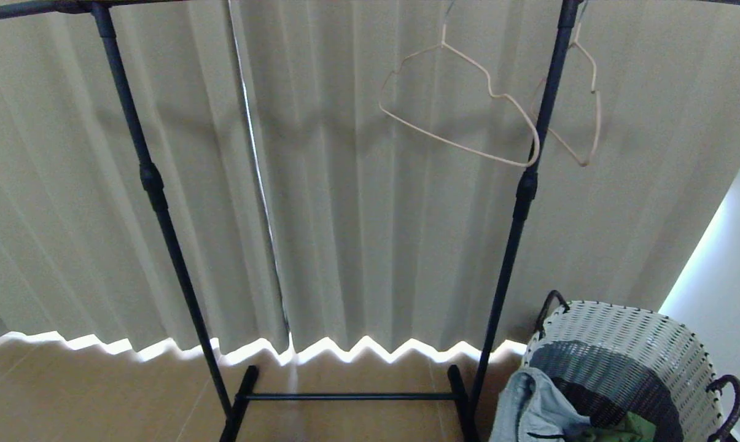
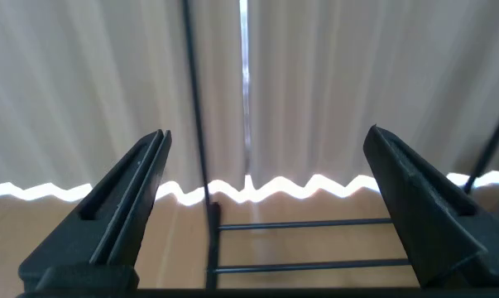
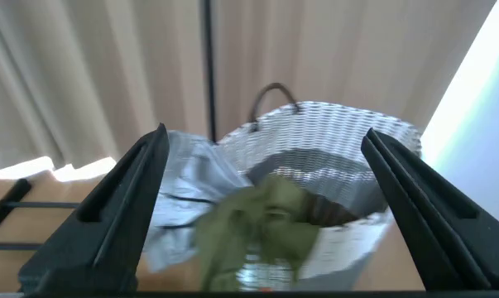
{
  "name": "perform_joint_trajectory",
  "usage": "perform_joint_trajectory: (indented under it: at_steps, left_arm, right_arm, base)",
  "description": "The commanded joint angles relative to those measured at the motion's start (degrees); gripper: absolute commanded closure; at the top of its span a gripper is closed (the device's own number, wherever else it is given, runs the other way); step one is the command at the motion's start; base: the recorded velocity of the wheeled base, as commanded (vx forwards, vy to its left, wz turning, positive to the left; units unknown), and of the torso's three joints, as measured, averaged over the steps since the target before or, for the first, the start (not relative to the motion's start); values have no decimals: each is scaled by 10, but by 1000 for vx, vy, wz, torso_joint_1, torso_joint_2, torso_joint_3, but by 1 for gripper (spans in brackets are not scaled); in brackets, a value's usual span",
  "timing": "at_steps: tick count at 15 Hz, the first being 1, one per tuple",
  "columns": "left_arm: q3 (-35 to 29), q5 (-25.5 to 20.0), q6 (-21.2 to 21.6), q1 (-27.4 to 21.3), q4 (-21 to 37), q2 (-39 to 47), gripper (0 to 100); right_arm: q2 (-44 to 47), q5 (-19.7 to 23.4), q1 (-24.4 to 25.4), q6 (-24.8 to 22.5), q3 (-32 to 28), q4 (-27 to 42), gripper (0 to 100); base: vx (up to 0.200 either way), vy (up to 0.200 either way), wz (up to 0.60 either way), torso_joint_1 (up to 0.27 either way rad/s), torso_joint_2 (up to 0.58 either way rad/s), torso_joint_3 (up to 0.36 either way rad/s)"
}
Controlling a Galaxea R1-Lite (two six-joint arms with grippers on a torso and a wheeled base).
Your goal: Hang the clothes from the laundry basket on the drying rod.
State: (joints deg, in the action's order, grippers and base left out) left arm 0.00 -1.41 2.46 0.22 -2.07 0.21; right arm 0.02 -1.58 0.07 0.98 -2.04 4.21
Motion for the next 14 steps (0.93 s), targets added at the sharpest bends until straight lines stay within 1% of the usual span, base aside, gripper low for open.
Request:
perform_joint_trajectory:
  at_steps: [1, 10, 12, 13, 14]
  left_arm:
    - [0, 0, 0, 0, 0, 0, 0]
    - [0, 0, 0, 0, 0, 0, 0]
    - [0, 0, -1, 0, 0, 0, 0]
    - [0, 0, -1, 0, 0, 0, 0]
    - [0, -1, 0, 0, 0, 0, 0]
  right_arm:
    - [0, 0, 0, -1, 0, 0, 0]
    - [0, 1, 0, -4, 0, 1, 0]
    - [7, 5, 2, -25, -17, 5, 0]
    - [36, 6, 10, -39, -39, 12, 0]
    - [66, 6, 24, -41, -57, 12, 0]
  base:
    - [0, 0, 0, 0, 0, 0]
    - [0, 0, 0, 0, 0, 0]
    - [0, 0, 0, 0, 0, 0]
    - [0, 0, 0, 0, 0, 0]
    - [0, 0, 0, 0, 0, 0]
